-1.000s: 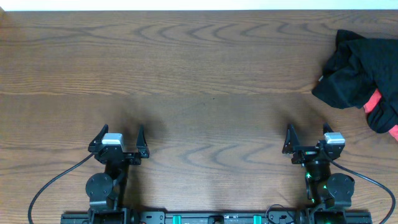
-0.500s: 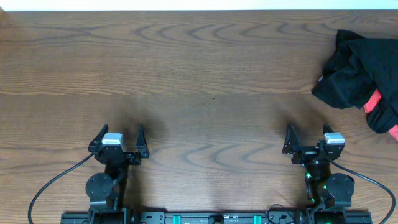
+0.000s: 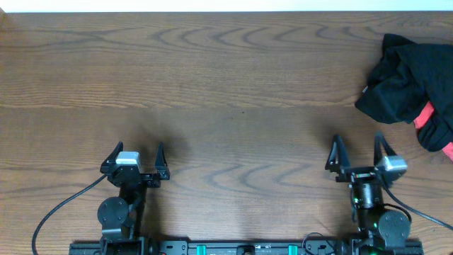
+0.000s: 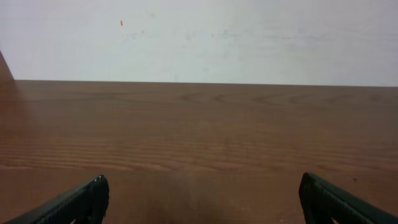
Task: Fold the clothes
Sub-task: 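Reach the right gripper toward the black pants pile and grasp them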
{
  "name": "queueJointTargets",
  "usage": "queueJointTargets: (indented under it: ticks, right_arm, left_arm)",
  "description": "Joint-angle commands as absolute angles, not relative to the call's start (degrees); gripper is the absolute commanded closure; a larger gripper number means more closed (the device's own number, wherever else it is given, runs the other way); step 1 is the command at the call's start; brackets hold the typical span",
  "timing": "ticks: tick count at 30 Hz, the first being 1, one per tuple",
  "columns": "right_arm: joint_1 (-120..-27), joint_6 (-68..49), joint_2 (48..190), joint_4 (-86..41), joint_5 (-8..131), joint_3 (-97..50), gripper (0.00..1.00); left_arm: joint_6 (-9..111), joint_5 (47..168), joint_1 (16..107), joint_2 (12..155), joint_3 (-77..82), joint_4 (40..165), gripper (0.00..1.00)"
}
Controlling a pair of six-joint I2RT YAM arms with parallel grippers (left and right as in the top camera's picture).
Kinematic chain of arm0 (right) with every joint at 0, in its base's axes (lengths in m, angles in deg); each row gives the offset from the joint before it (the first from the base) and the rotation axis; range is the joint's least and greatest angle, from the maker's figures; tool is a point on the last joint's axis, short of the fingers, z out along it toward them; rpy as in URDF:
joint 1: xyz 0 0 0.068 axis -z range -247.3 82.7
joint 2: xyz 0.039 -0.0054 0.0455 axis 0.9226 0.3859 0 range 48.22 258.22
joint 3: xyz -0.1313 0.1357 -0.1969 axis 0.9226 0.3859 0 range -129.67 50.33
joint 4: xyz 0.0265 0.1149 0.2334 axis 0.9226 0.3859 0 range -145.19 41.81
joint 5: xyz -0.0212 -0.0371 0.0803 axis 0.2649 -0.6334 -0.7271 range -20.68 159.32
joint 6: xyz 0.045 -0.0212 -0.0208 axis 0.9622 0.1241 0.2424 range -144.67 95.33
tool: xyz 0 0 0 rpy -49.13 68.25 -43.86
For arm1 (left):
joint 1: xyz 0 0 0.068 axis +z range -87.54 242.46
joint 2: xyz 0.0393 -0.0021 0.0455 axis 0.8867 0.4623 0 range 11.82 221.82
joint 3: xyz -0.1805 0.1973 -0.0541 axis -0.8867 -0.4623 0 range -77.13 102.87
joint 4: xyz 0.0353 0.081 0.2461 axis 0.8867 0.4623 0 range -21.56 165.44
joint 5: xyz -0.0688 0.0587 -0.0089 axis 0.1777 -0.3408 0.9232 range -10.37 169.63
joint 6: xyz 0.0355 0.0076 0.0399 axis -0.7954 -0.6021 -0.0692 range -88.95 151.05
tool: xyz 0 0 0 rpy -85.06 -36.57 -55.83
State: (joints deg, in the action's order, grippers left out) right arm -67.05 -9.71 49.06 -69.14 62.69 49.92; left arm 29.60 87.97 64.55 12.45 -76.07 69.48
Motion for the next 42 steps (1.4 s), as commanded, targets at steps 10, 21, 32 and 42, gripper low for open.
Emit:
queueJointTargets:
  ticks: [10,21,32,42]
  right_arm:
    - [-67.1,-12.1,50.2,-74.8,64.4,43.9,0.01]
    - [-58.8,-13.9,81.5,-47.0,92.6,15.2,0.01]
    - [-32.1,-11.2,116.8,-31.6,66.8,-8.9,0.01]
    - [-17.0,-13.6,120.1,-32.0,61.4,-10.3,0.01]
  left_arm:
    - [29.8,88.1,64.4,12.4,-76.9,71.5,0.02]
    - [29.8,88.1,64.4,12.4,-76.9,71.5,0.02]
    - [29.8,88.1,64.4,12.4,-76.9,71.5,0.02]
    - [29.8,88.1,64.4,12.4,-76.9,71.5,0.02]
